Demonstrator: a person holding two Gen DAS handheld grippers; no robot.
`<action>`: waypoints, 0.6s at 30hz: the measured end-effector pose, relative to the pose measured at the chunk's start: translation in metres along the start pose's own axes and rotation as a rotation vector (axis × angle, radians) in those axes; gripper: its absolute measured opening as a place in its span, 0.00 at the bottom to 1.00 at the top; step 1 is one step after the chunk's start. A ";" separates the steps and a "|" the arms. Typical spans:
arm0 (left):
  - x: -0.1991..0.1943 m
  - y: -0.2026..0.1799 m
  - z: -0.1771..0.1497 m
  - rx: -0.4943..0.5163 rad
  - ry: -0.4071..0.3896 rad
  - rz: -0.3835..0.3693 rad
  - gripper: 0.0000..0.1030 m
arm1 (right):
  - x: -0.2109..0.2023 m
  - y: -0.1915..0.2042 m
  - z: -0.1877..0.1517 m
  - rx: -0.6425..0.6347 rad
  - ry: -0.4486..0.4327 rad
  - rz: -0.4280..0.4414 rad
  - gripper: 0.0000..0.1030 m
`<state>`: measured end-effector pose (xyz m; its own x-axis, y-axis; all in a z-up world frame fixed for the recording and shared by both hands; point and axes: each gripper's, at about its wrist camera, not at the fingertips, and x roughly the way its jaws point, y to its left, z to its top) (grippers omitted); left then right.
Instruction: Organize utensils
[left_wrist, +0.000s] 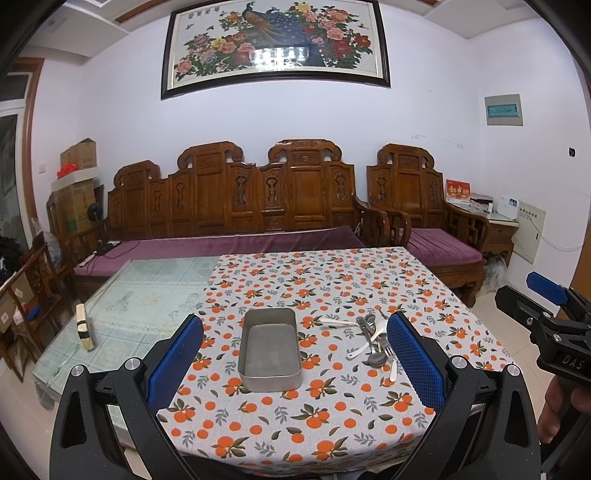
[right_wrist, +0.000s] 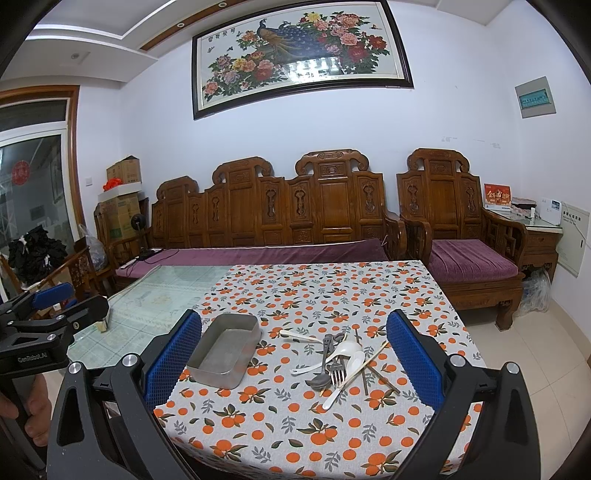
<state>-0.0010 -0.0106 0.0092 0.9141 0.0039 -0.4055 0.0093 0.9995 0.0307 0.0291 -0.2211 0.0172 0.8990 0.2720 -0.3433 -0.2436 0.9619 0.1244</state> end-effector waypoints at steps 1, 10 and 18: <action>0.000 -0.001 0.001 0.000 0.000 0.000 0.94 | 0.000 0.000 0.000 0.000 0.000 -0.001 0.98; 0.003 -0.002 -0.002 0.000 -0.001 0.000 0.94 | 0.000 0.000 0.000 0.001 0.000 -0.001 0.98; 0.003 -0.003 0.000 0.000 -0.002 0.000 0.94 | -0.001 0.000 0.000 0.000 0.000 0.000 0.98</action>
<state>0.0016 -0.0137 0.0082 0.9149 0.0035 -0.4036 0.0097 0.9995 0.0305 0.0283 -0.2211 0.0175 0.8992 0.2716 -0.3431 -0.2431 0.9620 0.1247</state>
